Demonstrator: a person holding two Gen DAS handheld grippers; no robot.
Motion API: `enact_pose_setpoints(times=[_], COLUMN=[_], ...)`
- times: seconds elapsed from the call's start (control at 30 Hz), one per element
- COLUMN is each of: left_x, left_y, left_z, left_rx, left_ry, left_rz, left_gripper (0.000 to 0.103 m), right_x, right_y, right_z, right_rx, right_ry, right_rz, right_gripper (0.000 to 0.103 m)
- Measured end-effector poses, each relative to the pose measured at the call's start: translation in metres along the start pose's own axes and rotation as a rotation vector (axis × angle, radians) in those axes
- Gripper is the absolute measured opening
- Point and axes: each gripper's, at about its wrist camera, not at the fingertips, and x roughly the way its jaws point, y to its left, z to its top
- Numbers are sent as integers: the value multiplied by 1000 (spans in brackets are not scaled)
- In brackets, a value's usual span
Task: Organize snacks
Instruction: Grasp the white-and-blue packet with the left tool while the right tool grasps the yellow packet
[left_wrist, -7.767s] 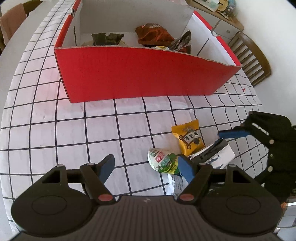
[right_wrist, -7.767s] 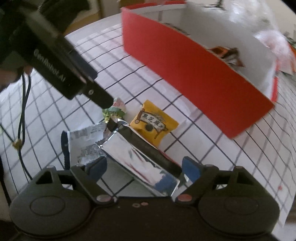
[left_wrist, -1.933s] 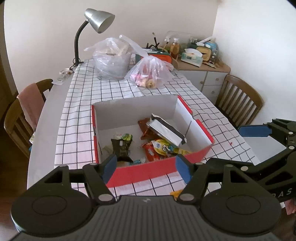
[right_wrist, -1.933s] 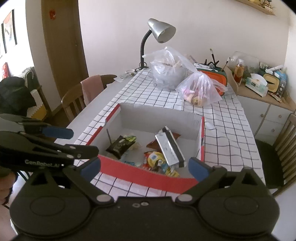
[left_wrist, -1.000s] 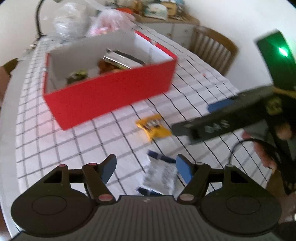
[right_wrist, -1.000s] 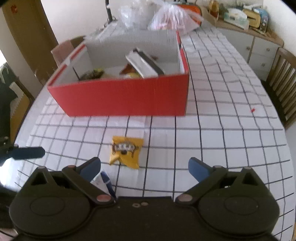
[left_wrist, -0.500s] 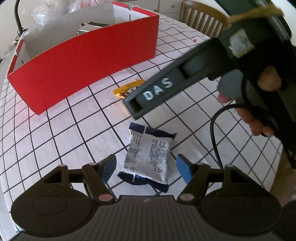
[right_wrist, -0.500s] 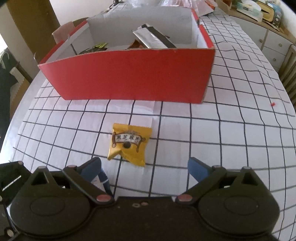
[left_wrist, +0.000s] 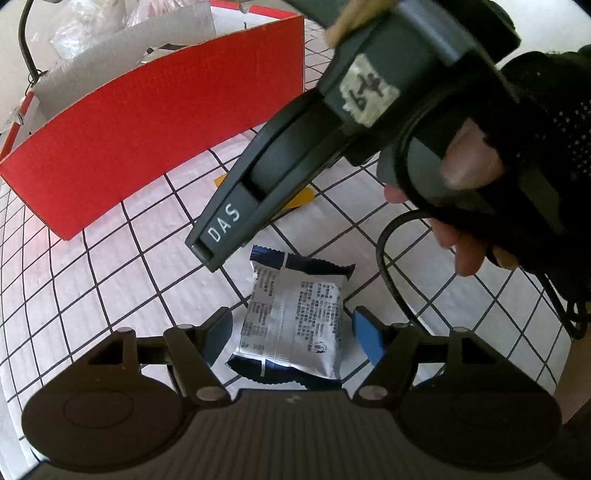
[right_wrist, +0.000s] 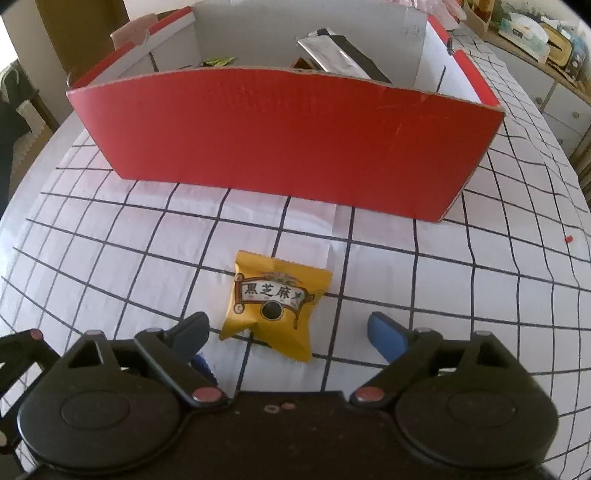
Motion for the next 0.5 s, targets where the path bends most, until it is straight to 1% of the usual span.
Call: enact_pose_setpoints(times=[0.07,0.13,0.17,0.2,0.27,0.33,0.4,0.5], left_x=[-1,-2,-1,-1,-1,-2,-3,-4], left_y=[0,0,1,1,3,5,7,15], left_z=[-1,0,0,1,2,3,4,5], left_rx=[-7,-13,-15,-17,-24,-36,-61,-125], left_ry=[1,1,1,0,2,4,13,32], left_rz=[-8,-8,-7,-7,-4,-3,-7,-15], left_gripper=[71,69,65,60,55,51,48,47], right_x=[1,2,1,1,-1,-4,-7,-11], right_y=[2,4,5,5,5,4,2,-3], right_z=[0,1,1,1,1,0,-1,-3], right_rx=[-19,-34,-39,-43,-48,-51,-51,-27], right_ry=[-3,-9,-14,-20,-31,-42,-53,-63], right_rz=[-9,-20,-20,-19,-18,-15,-13,-12], right_gripper=[90,86,84,80,73,59,49,47])
